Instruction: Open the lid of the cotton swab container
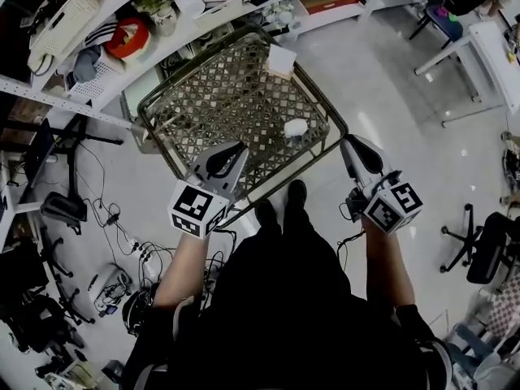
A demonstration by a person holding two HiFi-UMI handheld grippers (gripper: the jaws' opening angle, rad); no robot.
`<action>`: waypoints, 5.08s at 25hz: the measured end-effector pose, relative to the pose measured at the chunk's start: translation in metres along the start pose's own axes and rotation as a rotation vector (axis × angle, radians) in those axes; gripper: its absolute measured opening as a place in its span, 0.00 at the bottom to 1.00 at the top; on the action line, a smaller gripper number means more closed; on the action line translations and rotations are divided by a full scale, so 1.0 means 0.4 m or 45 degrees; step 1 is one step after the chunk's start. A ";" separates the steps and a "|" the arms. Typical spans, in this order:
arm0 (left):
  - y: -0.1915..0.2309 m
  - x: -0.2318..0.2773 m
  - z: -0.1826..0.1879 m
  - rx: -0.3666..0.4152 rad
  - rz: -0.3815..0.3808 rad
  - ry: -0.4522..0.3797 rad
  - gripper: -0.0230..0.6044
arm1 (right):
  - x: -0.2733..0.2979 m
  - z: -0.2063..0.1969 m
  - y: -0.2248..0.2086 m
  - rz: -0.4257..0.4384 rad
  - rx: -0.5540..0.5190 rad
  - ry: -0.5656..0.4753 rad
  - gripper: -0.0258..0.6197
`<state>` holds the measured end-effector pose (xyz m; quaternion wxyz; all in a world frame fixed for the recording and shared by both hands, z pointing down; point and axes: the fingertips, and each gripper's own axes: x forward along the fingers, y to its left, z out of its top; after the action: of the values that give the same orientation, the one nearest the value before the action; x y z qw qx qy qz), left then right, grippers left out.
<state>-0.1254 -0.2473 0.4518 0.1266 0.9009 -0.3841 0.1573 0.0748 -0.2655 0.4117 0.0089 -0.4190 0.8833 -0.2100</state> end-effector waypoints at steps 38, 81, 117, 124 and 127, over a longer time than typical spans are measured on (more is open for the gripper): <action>-0.016 0.587 -0.500 0.147 -0.390 0.253 0.50 | 0.054 -0.311 -0.202 -0.092 0.159 0.203 0.10; -0.133 0.085 -0.055 0.294 -0.412 0.279 0.35 | -0.039 0.025 0.153 0.131 -0.160 0.055 0.17; -0.457 -0.003 0.100 0.476 -0.912 0.432 0.35 | -0.119 0.032 0.417 0.814 -0.495 0.330 0.39; -0.460 0.012 0.084 0.449 -0.884 0.432 0.35 | -0.121 0.013 0.403 0.822 -0.523 0.368 0.39; -0.445 0.023 0.078 0.412 -0.863 0.461 0.35 | -0.110 0.014 0.392 0.800 -0.615 0.356 0.38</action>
<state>0.0168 -0.1443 0.4073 0.0935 0.9425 -0.0076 0.3207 -0.0110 -0.1467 0.3403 -0.1461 -0.0867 0.9847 -0.0386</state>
